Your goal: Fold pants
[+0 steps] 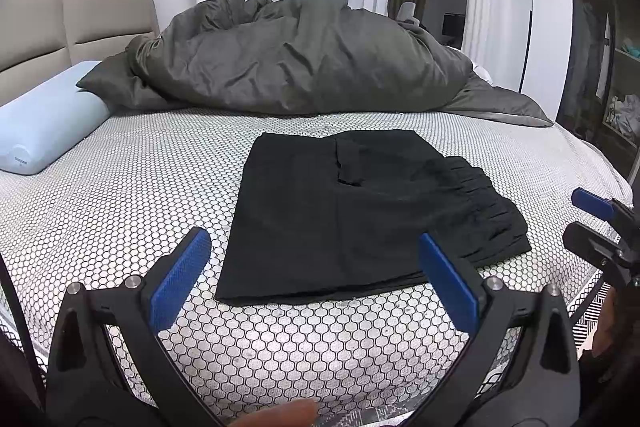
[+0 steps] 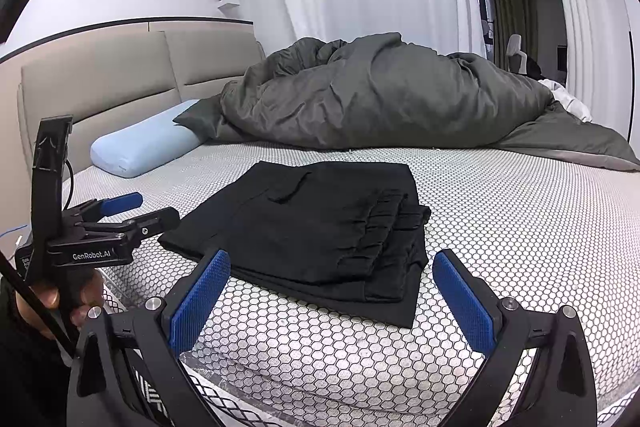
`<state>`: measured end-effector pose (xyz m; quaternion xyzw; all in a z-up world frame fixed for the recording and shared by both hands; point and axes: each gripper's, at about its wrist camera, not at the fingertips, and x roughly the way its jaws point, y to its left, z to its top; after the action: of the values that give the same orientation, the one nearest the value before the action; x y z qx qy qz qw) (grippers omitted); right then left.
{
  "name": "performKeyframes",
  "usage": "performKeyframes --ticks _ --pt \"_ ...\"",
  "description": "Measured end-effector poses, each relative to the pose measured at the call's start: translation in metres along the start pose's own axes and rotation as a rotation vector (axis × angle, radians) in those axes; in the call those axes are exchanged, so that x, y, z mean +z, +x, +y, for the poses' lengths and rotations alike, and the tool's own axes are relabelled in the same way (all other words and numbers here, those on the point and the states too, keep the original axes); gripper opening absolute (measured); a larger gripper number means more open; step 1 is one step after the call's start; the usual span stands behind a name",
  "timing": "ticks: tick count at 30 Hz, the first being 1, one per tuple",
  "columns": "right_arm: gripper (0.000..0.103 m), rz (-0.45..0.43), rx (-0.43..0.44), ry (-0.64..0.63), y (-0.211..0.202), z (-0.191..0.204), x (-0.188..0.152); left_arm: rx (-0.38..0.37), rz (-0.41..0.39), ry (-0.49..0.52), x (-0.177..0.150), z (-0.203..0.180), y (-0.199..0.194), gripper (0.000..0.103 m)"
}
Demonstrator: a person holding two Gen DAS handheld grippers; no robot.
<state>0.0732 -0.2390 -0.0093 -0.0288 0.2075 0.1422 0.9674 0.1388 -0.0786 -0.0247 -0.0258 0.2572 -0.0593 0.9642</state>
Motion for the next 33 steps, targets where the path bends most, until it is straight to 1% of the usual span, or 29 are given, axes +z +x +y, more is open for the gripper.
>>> performKeyframes --ticks 33 --pt "0.103 0.001 -0.001 -0.013 -0.0002 -0.0007 -0.0014 0.007 -0.005 -0.015 0.0005 -0.0005 0.0006 0.103"
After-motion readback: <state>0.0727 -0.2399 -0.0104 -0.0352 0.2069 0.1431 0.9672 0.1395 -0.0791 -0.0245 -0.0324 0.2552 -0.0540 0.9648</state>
